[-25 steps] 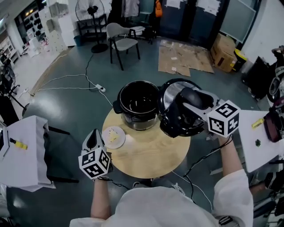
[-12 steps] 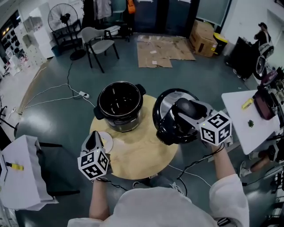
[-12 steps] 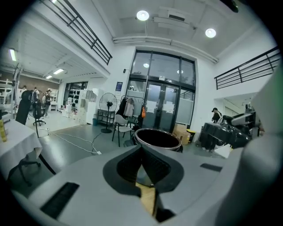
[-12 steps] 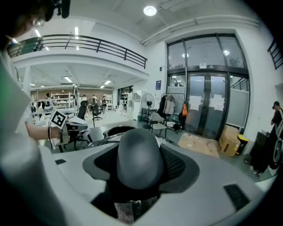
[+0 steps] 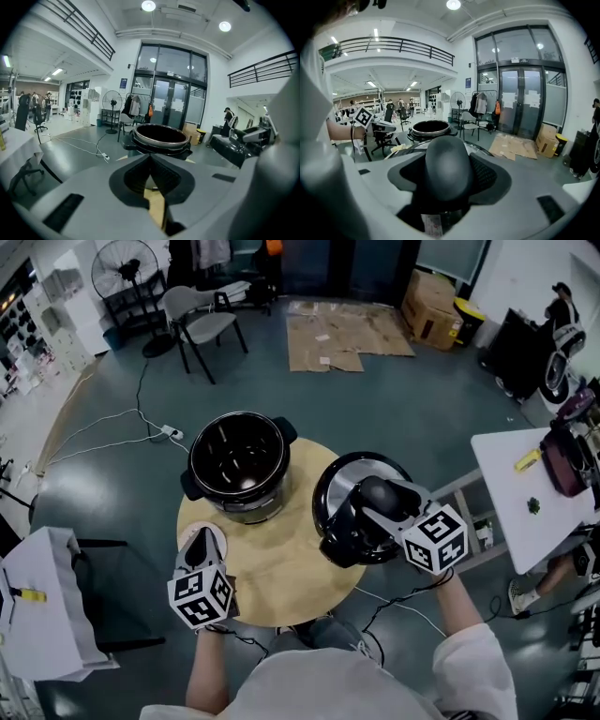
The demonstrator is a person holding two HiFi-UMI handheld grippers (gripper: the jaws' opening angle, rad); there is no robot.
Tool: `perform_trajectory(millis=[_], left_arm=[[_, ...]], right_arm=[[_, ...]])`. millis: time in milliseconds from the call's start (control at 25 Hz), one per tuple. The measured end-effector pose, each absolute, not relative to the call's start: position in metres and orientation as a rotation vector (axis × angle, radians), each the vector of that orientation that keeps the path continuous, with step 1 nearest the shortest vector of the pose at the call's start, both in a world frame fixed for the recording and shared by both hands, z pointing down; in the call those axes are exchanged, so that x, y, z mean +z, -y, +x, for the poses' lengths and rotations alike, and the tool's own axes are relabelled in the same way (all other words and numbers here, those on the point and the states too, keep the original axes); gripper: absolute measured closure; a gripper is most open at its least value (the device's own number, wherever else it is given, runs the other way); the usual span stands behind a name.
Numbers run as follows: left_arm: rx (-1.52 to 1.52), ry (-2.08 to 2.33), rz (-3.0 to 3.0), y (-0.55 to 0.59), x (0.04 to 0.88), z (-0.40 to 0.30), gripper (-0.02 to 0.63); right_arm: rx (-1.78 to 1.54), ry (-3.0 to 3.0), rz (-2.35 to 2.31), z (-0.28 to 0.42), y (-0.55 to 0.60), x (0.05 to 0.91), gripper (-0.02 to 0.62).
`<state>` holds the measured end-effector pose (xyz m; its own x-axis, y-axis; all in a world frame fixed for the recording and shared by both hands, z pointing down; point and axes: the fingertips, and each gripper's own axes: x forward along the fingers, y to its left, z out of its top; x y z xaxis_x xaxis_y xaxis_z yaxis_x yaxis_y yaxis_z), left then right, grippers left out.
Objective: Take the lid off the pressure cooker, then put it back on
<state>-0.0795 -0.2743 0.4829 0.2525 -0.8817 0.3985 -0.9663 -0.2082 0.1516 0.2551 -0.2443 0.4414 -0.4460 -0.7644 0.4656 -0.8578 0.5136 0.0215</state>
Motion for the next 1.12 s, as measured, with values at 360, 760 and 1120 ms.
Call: perform_trajectory(millis=[360, 760, 1120], left_arm=[[0.422, 1.675, 2.121, 0.271, 0.519, -0.063, 0.612], [0.494, 1.644, 2.1, 0.268, 0.551, -0.053, 0.611], [0.538, 1.619, 2.046, 0.262, 0.581, -0.049, 0.611]], right_arm=[[0.359, 2.323, 1.242, 0.253, 0.256, 0.507, 0.311], [0.396, 2.319, 1.125, 0.238, 0.266, 0.564, 0.311], [0.399, 2.315, 1.04, 0.224, 0.277, 0.597, 0.312]])
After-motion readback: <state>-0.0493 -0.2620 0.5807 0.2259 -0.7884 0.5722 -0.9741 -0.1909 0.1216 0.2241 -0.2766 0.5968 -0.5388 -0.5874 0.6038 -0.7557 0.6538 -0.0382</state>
